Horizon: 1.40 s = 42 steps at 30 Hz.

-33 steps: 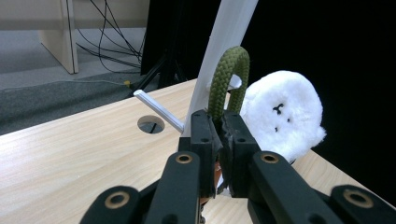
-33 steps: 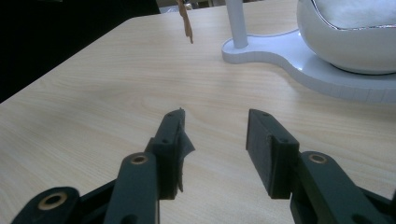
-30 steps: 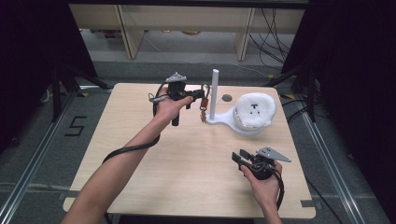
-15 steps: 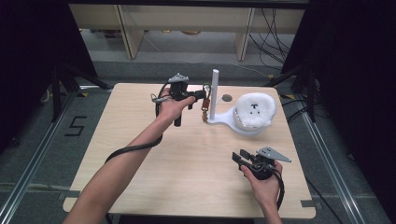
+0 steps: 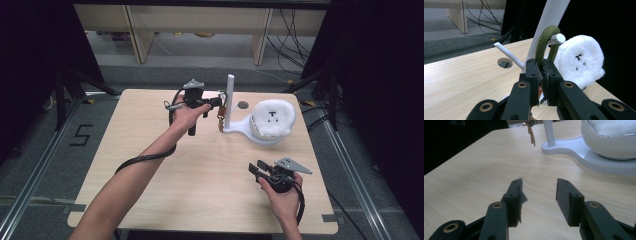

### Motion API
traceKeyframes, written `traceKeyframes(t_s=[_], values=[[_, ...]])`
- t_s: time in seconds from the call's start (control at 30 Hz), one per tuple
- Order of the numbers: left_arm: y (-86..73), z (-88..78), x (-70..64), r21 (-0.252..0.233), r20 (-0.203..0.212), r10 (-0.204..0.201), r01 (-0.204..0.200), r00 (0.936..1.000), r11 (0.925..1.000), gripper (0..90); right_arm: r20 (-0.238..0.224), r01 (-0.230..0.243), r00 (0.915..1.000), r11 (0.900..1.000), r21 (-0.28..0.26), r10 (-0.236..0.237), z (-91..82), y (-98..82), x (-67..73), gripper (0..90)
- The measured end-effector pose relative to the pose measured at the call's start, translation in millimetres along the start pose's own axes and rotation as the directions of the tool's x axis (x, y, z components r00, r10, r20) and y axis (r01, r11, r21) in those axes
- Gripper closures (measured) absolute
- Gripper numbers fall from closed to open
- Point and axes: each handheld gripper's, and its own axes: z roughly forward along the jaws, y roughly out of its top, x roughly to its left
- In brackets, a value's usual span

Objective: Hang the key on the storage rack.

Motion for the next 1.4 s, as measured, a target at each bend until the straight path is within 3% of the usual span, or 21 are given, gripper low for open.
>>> traceKeyframes(t_s=[0.37,0.4,0.47,0.5,0.53,0.57,0.6,0.63,0.73,0.77,0.8,0.83,0.9,0.93,0.97,1.0,1.03,1.07,1.23,1.27,1.4], values=[[-1.9,7.2,-0.1,-0.001,-0.010,0.008,-0.008,0.9999,1.0000,83.2,-0.002,0.001,1.0000,1.000,0.000,-0.001,-0.1,0.3,-0.3,57.2],[-2.3,8.0,-0.1,0.002,-0.012,0.011,-0.011,0.9999,0.9999,83.1,-0.008,-0.039,0.9992,0.999,0.013,0.039,-0.7,0.1,2.7,57.2],[-2.7,9.1,-0.7,0.013,-0.020,0.011,-0.011,0.9997,0.9998,82.9,-0.009,-0.043,0.9990,0.999,0.008,0.044,-0.1,0.0,3.5,57.2],[-3.0,9.9,-0.7,0.011,-0.018,0.012,-0.012,0.9998,0.9999,82.9,0.000,0.002,1.0000,1.000,0.002,-0.002,0.2,0.5,0.6,57.2],[-3.4,10.9,-0.8,0.010,-0.016,0.014,-0.014,0.9998,0.9999,82.8,-0.001,-0.005,1.0000,1.000,0.006,0.005,-0.2,0.7,1.0,57.2],[-3.4,11.5,-0.9,0.015,-0.020,0.021,-0.021,0.9996,0.9997,82.8,0.031,0.020,0.9993,0.999,0.038,-0.021,-3.8,2.0,-0.1,57.1],[-3.6,12.5,-1.7,0.018,-0.023,0.017,-0.017,0.9996,0.9997,82.7,0.009,-0.058,0.9983,0.997,0.042,0.058,-2.9,0.9,5.0,57.1],[-3.8,13.0,-2.0,0.019,-0.025,0.019,-0.019,0.9995,0.9996,82.5,0.008,-0.059,0.9982,0.997,0.042,0.059,-3.0,0.8,4.9,57.1],[-5.1,15.1,-2.3,0.027,-0.030,0.025,-0.024,0.9992,0.9993,82.1,0.019,-0.006,0.9998,1.000,0.031,0.006,-2.8,1.0,1.3,57.1],[-5.4,15.5,-2.2,0.030,-0.028,0.024,-0.024,0.9993,0.9993,82.0,-0.008,-0.044,0.9990,0.999,0.008,0.044,-0.1,-0.1,3.4,57.1],[-5.6,15.9,-2.0,0.033,-0.028,0.030,-0.029,0.9991,0.9990,81.9,-0.007,-0.043,0.9991,0.999,0.009,0.043,-0.2,0.0,3.5,57.1],[-5.8,16.3,-2.3,0.035,-0.030,0.036,-0.035,0.9989,0.9988,81.7,-0.005,-0.007,1.0000,1.000,0.001,0.007,0.2,0.5,1.0,57.1],[-5.7,16.7,-3.2,0.034,-0.030,0.040,-0.039,0.9987,0.9987,81.1,0.005,0.007,1.0000,1.000,0.003,-0.007,-0.1,0.8,0.3,57.0],[-5.3,16.5,-3.7,0.035,-0.033,0.045,-0.044,0.9984,0.9984,80.8,0.020,0.018,0.9996,1.000,0.021,-0.018,-1.9,1.4,-0.1,57.0],[-4.8,16.0,-4.6,0.039,-0.036,0.050,-0.048,0.9981,0.9981,80.5,-0.005,-0.006,1.0000,1.000,0.010,0.006,0.0,0.9,1.2,57.0],[-5.1,15.8,-4.7,0.033,-0.035,0.058,-0.057,0.9977,0.9979,80.2,-0.008,-0.009,0.9999,1.000,0.007,0.009,0.4,0.7,1.4,57.0],[-4.5,14.8,-5.2,0.039,-0.033,0.065,-0.064,0.9973,0.9972,79.8,-0.012,-0.041,0.9991,0.999,0.013,0.041,0.3,0.4,3.8,57.0],[-4.4,13.4,-6.5,0.041,-0.036,0.075,-0.073,0.9965,0.9965,79.1,-0.007,-0.009,0.9999,1.000,0.007,0.009,0.5,0.8,1.7,57.0],[-2.5,5.1,-9.7,0.069,-0.049,0.126,-0.122,0.9908,0.9900,73.5,-0.020,0.000,0.9998,1.000,-0.001,0.000,2.4,0.9,1.1,56.7],[-2.5,3.3,-10.1,0.065,-0.048,0.138,-0.135,0.9893,0.9887,71.5,-0.012,-0.021,0.9997,1.000,0.004,0.021,1.6,0.7,2.4,56.6],[-1.4,-7.3,-10.9,0.062,-0.061,0.174,-0.170,0.9828,0.9834,67.7,-0.017,-0.010,0.9998,1.000,0.003,0.010,1.9,1.0,1.7,56.2]])
